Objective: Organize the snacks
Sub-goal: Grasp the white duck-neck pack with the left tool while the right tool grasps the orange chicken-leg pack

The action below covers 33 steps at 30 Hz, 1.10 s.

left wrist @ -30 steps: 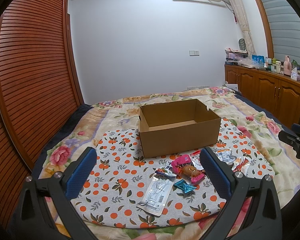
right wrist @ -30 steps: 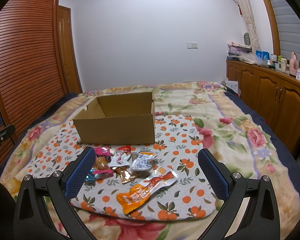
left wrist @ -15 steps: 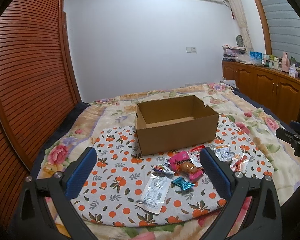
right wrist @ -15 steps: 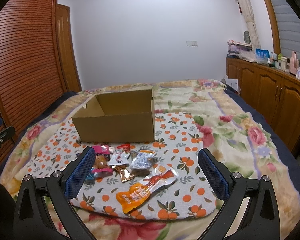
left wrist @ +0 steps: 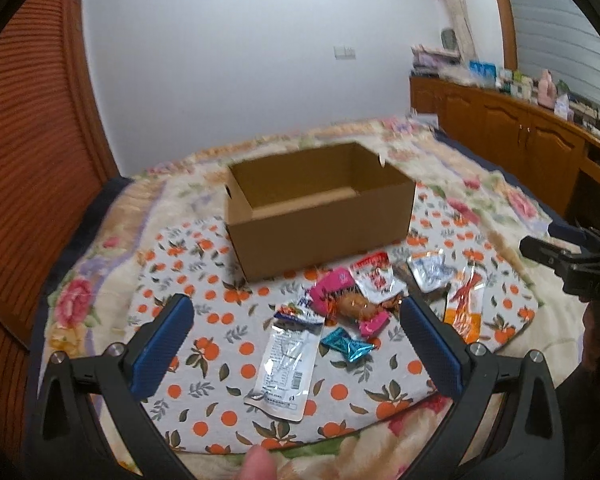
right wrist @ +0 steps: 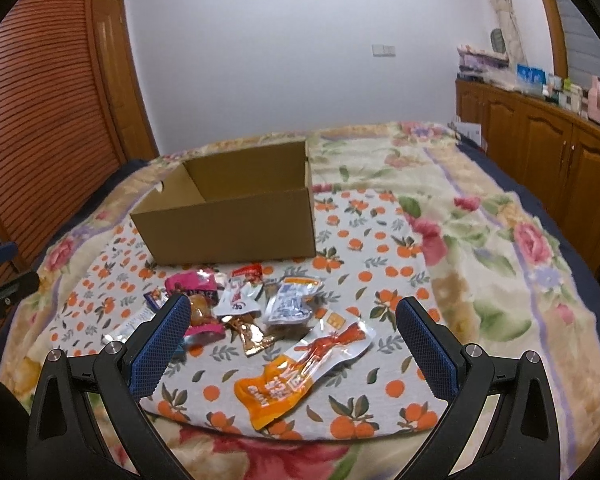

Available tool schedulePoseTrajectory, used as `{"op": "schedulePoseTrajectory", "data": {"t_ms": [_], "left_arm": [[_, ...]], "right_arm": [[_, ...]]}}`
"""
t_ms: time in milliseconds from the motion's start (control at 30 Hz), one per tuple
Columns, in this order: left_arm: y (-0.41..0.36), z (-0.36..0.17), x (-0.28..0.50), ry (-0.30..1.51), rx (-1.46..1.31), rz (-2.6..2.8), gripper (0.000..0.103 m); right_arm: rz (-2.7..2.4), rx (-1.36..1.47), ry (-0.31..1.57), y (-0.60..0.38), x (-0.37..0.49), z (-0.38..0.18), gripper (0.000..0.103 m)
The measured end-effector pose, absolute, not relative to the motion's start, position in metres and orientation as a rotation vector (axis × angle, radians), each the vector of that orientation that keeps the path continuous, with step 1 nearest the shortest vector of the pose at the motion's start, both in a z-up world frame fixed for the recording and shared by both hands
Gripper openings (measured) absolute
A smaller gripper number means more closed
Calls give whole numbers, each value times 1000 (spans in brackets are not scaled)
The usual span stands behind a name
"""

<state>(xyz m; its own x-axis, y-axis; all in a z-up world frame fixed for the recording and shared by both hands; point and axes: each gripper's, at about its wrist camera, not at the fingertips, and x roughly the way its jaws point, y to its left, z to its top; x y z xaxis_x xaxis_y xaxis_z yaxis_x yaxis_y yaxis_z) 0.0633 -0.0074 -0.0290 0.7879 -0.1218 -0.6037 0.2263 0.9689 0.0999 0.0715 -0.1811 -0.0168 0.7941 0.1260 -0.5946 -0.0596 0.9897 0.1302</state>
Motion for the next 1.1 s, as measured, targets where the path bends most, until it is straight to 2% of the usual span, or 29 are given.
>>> {"op": "schedulePoseTrajectory", "data": {"t_ms": [467, 767, 967, 1100], "left_arm": [[-9, -95, 133, 907, 257, -264, 102], [4, -140, 171, 1087, 213, -343, 96], [13, -174, 188, 1194, 217, -328, 84], [15, -192, 195, 1260, 195, -335, 84]], "right_arm": [[71, 143, 793, -182, 111, -57, 103], [55, 171, 892, -185, 124, -83, 103], [60, 203, 975, -185, 133, -102, 97], [66, 206, 1020, -183, 136, -113, 92]]}}
